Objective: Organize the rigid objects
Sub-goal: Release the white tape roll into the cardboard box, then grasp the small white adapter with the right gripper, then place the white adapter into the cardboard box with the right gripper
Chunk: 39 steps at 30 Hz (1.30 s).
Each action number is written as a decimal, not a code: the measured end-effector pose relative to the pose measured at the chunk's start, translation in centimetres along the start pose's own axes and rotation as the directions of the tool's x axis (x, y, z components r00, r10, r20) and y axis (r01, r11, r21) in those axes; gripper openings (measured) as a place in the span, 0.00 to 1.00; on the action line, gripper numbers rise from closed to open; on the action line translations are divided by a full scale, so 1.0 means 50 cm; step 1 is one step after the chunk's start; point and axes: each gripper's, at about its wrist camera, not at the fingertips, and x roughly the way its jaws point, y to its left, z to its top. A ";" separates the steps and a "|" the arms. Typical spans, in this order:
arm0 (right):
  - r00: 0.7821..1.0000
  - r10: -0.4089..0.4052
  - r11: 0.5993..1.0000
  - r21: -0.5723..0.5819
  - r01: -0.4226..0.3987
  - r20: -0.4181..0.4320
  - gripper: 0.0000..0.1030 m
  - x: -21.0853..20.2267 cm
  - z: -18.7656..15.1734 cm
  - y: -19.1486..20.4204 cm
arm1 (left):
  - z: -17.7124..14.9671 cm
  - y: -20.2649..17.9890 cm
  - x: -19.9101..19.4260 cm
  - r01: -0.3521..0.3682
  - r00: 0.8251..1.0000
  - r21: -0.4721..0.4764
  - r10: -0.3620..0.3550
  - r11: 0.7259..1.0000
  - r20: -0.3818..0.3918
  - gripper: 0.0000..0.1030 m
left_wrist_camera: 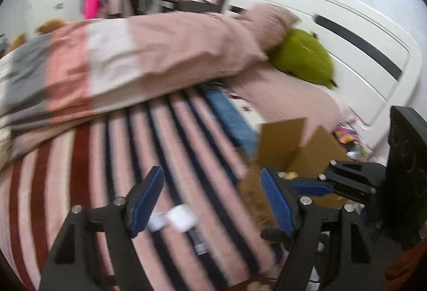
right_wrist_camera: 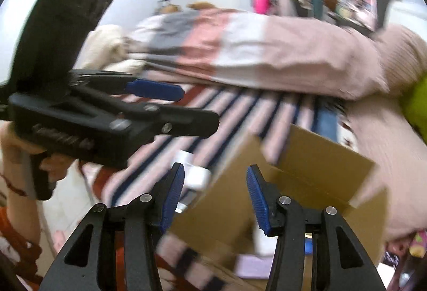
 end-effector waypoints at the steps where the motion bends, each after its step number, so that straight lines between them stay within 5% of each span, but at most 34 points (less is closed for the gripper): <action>1: 1.000 0.027 1.000 -0.017 -0.027 0.002 0.43 0.009 0.008 0.021 | -0.014 0.027 -0.013 -0.029 1.000 -0.015 0.029 0.999 0.009 0.74; 4: 0.994 0.108 0.992 -0.062 -0.110 -0.032 0.43 0.062 0.029 0.100 | -0.066 0.112 -0.038 -0.096 0.995 -0.067 0.097 0.993 0.016 0.74; 10: 0.970 0.167 0.981 -0.070 -0.182 -0.174 0.43 0.218 0.016 0.195 | -0.173 0.237 -0.022 -0.125 0.992 -0.160 0.123 0.979 -0.022 0.75; 16: 0.948 0.101 0.993 0.087 -0.079 -0.301 0.43 0.380 -0.044 0.140 | -0.246 0.289 0.023 -0.105 0.993 -0.225 0.091 0.969 -0.071 0.75; 21: 0.948 0.052 0.988 0.154 -0.003 -0.314 0.43 0.467 -0.065 0.096 | -0.263 0.299 0.041 -0.093 0.994 -0.245 0.075 0.965 -0.083 0.75; 24: 0.962 0.003 0.990 0.135 0.035 -0.273 0.42 0.480 -0.049 0.100 | -0.266 0.300 0.046 -0.094 0.993 -0.248 0.074 0.964 -0.089 0.75; 26: 0.963 -0.050 0.990 0.117 0.084 -0.265 0.25 0.491 -0.045 0.100 | -0.265 0.301 0.047 -0.089 0.994 -0.253 0.069 0.963 -0.087 0.75; 30: 0.964 -0.079 0.989 0.102 0.108 -0.252 0.23 0.492 -0.040 0.098 | -0.260 0.301 0.041 -0.081 0.995 -0.257 0.062 0.963 -0.082 0.75; 39: 0.993 0.084 0.993 -0.071 -0.089 -0.081 0.22 0.352 0.015 0.201 | -0.206 0.270 0.000 0.060 0.998 -0.258 -0.064 0.964 -0.008 0.74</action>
